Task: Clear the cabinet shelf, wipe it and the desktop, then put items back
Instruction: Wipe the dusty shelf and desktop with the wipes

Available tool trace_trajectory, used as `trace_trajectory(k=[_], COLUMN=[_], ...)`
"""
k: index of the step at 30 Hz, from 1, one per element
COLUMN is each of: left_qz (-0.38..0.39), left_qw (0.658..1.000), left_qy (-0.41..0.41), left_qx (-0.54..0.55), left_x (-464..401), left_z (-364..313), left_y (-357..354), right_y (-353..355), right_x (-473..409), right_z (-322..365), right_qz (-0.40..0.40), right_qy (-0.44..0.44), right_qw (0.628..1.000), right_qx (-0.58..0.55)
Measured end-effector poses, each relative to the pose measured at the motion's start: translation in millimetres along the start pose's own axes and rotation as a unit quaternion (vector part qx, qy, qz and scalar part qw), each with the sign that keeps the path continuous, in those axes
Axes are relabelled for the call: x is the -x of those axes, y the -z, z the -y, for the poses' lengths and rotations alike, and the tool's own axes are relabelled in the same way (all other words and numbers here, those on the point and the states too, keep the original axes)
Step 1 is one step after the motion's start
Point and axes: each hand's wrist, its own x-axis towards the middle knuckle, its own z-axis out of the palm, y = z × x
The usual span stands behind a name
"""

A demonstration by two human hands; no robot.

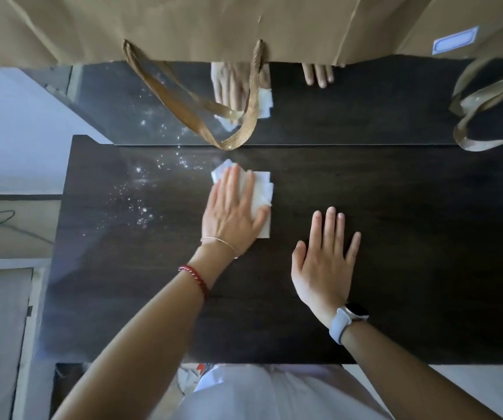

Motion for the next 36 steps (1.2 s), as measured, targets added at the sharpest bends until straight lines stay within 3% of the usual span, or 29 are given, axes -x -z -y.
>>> trace_trajectory(k=[2, 4, 6, 11, 13, 16, 21, 25, 27, 29, 32, 36], left_qz=[-0.012, -0.029, -0.038, -0.018, 0.013, 0.002, -0.005, -0.002, -0.021, -0.029, -0.012, 0.043], left_qw=[0.995, 0.973, 0.963, 1.0, 0.999, 0.994, 0.997, 0.965, 0.961, 0.979, 0.998, 0.974], left_qy=[0.098, 0.229, 0.264, 0.001, -0.047, -0.095, 0.077, 0.257, 0.271, 0.194, 0.006, -0.222], left_qx=[-0.031, 0.028, 0.032, 0.016, -0.006, -0.044, -0.017, 0.047, 0.054, 0.059, 0.065, -0.014], left_x=[-5, -3, -6, -3, -4, -12, -19, -11, -13, -21, -31, -67], left_z=[52, 84, 67, -24, -26, -6, 67, 108, 94, 61, 0, -38], left_y=[5, 16, 20, 0, 2, 4, 10, 21, 20, 19, 17, 19], right_y=[1, 1, 0, -1, -1, -3, -5, -6, -5, -6, -5, -3], right_x=[0, -2, -3, -13, -20, -26, -27, -33, -35, -37, -37, -39], right_z=[0, 1, 1, 6, 8, 13, 20, 32, 39, 43, 43, 43], right_qz=[0.003, 0.005, 0.007, 0.001, -0.007, -0.019, -0.026, -0.03, -0.027, -0.029, -0.035, -0.036], right_qy=[0.001, 0.009, 0.011, 0.013, 0.009, -0.001, -0.012, -0.02, -0.028, -0.035, -0.041, -0.042], right_qw=[1.0, 1.0, 1.0, 1.0, 1.0, 1.0, 1.0, 0.999, 0.999, 0.999, 0.998, 0.998], right_qx=[0.0, 0.003, 0.003, 0.008, 0.011, 0.01, 0.0, -0.005, -0.007, -0.009, -0.014, -0.006])
